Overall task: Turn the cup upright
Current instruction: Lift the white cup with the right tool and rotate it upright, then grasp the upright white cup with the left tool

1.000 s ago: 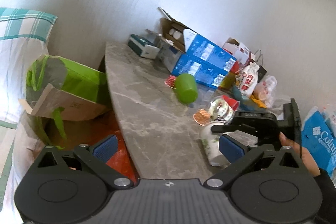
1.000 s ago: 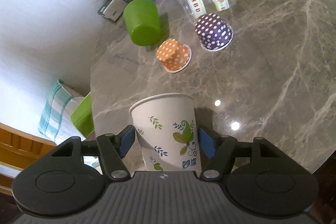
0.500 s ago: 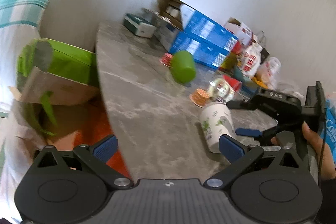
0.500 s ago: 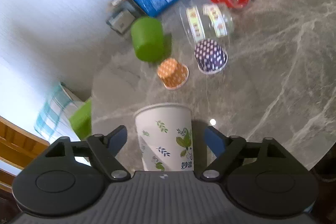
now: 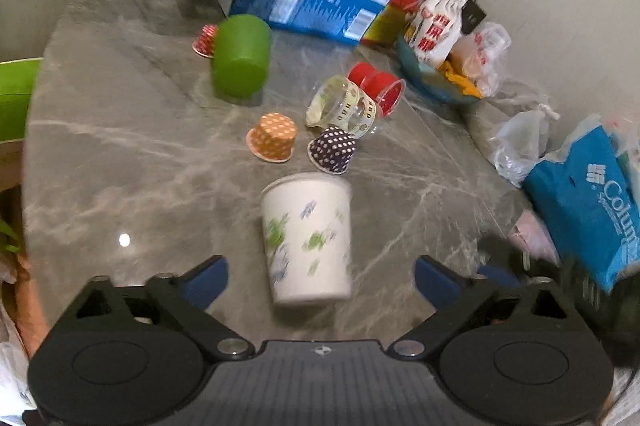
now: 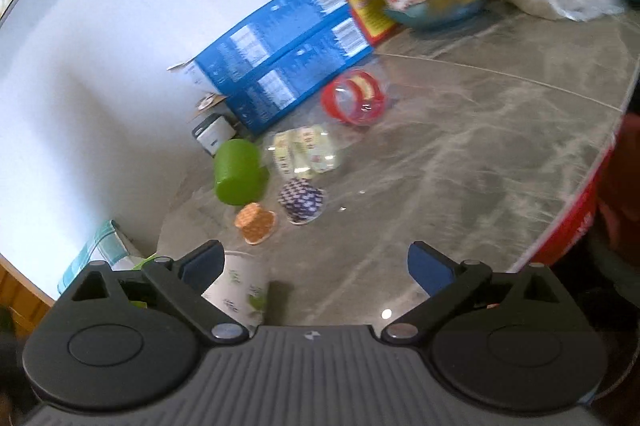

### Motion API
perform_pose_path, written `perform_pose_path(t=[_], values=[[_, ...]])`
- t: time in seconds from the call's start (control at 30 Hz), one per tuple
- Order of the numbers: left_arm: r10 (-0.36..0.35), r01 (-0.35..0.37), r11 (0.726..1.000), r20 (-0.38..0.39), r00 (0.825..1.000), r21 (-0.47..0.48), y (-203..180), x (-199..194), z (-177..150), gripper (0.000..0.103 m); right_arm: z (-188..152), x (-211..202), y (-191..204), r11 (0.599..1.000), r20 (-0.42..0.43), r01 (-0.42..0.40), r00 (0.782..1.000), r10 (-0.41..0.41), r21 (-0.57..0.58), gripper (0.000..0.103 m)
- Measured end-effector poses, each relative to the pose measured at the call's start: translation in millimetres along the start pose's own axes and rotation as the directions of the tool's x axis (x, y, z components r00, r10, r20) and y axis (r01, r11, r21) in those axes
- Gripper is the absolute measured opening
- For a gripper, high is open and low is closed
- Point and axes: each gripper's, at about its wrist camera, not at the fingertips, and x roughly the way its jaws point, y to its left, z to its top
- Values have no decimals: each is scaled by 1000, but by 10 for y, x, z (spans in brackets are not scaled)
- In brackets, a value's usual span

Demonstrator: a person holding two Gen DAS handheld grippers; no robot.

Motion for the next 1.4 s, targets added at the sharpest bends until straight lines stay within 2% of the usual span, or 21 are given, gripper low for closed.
perform_pose_path(t=[0.07, 0.2, 0.37, 0.5, 0.67, 0.87, 1.13, 1.3, 1.4], values=[[48, -47, 999, -59, 997, 17, -90, 137, 108, 93, -15, 2, -78, 1000, -17, -7, 1000, 7, 1, 99], [83, -81, 997, -145, 986, 20, -219, 355, 233, 93, -42, 13, -175, 999, -35, -26, 999, 26, -18, 99], [143, -136, 989, -169, 975, 54, -389, 530, 245, 91, -61, 23, -309, 998, -47, -59, 997, 59, -5, 99], [201, -189, 979, -192, 960, 81, -415, 677, 284, 84, -84, 18, -382, 996, -66, -86, 994, 86, 2, 99], [263, -242, 962, -203, 943, 123, -445, 772, 314, 83, -81, -3, -453, 995, -72, -99, 992, 99, 5, 99], [280, -256, 958, -213, 936, 132, -462, 844, 308, 68, -59, 30, -471, 995, -84, -103, 991, 102, 0, 99], [296, -271, 949, -165, 941, 159, -462, 788, 304, 63, -51, 21, -484, 995, -83, -101, 991, 100, -8, 99], [243, -224, 960, -102, 965, 166, -458, 633, 314, 63, -42, 34, -453, 995, -78, -99, 992, 97, -17, 99], [234, -216, 960, -83, 969, 180, -475, 574, 318, 63, -42, 65, -415, 995, -82, -96, 992, 93, -28, 99]])
